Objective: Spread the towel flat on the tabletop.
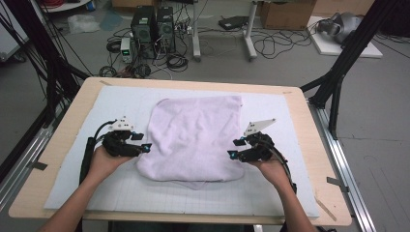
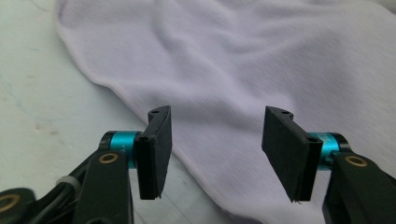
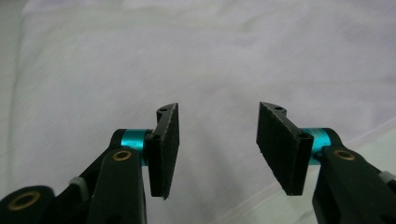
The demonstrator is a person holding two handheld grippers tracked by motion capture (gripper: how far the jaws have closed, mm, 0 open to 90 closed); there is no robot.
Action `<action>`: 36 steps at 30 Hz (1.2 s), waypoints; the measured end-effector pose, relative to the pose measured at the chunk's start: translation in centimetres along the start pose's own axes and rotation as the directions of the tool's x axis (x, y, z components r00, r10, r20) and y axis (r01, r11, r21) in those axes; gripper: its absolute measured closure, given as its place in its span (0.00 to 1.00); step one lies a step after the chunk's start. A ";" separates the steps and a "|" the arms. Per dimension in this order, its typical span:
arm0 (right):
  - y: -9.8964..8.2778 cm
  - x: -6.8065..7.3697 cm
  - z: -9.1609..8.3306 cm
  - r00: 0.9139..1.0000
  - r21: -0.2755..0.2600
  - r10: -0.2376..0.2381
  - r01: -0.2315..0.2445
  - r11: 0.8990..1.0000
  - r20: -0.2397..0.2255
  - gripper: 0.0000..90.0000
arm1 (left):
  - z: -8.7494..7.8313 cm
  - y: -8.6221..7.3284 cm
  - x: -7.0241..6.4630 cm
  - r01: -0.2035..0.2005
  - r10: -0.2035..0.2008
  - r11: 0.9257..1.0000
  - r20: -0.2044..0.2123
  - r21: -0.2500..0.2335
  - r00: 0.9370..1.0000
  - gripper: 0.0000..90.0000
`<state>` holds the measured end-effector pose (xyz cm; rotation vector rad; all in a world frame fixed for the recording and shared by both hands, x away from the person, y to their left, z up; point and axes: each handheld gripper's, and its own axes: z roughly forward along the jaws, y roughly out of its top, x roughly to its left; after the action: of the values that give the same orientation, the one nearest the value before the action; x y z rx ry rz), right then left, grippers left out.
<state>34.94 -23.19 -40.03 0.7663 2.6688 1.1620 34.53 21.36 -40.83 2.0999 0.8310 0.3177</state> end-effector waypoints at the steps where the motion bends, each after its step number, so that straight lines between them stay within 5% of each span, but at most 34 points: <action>1: -0.5 0.6 0.0 1.000 -0.014 -0.015 0.015 1.000 -0.010 0.52 | -0.1 -0.4 -0.5 -0.012 0.012 1.000 0.011 0.002 1.000 0.47; 7: -2.5 1.8 0.8 0.999 0.015 -0.025 0.026 1.000 -0.031 0.53 | 0.8 -2.0 -2.0 -0.072 0.067 0.995 0.061 0.071 0.996 0.53; 8: -3.4 2.2 1.7 0.999 0.051 -0.036 0.037 0.998 -0.027 0.63 | 1.4 -2.3 -2.1 -0.086 0.078 0.992 0.077 0.097 0.994 0.67; 10: -3.7 2.3 2.1 0.998 0.052 -0.046 0.048 0.997 -0.033 0.67 | 1.9 -2.5 -2.6 -0.118 0.111 0.988 0.070 0.102 0.991 0.73; 11: -3.8 2.3 2.2 0.998 0.027 -0.061 0.062 0.998 -0.028 0.87 | 2.0 -2.4 -2.5 -0.122 0.113 0.987 0.089 0.104 0.990 0.91; 15: -3.2 2.1 2.0 0.997 0.049 -0.071 0.073 0.996 -0.044 0.98 | 1.8 -1.8 -2.4 -0.129 0.123 0.986 0.064 0.108 0.990 0.94; 19: -0.8 0.6 -0.4 0.997 -0.040 -0.070 0.071 0.997 0.018 0.98 | 1.0 0.0 -1.1 -0.071 0.071 0.997 0.003 0.024 0.997 0.94; 20: -0.3 0.0 -0.7 0.997 -0.048 -0.064 0.065 0.997 0.032 0.98 | 0.8 1.2 -0.2 -0.025 0.024 0.999 -0.028 -0.023 0.999 0.94; 22: 0.2 -0.6 -0.9 0.997 -0.045 -0.060 0.063 0.997 0.051 0.98 | 0.9 1.8 0.2 -0.013 0.011 0.999 -0.047 -0.039 0.999 0.94; 23: 0.8 -2.3 -0.8 0.997 -0.042 -0.030 0.033 0.999 0.078 0.98 | 1.2 2.3 0.7 0.005 -0.008 0.999 -0.066 -0.050 0.998 0.94; 29: 0.3 -6.2 2.4 0.989 0.016 0.089 -0.092 0.996 0.115 0.98 | 4.7 2.6 3.9 0.092 -0.089 0.996 -0.150 0.011 0.985 0.93; 32: 0.0 -6.5 3.4 0.988 0.055 0.093 -0.100 0.993 0.125 0.97 | 5.6 2.1 4.3 0.089 -0.082 0.995 -0.147 0.047 0.986 0.88; 36: 0.7 -5.4 1.6 0.988 -0.012 0.071 -0.070 0.997 0.135 0.86 | 4.1 2.4 3.8 0.075 -0.072 0.997 -0.122 0.020 0.990 0.74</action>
<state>40.34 -24.46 -41.10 0.9107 2.5446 1.0931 40.46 20.32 -41.67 2.0833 0.9862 0.3999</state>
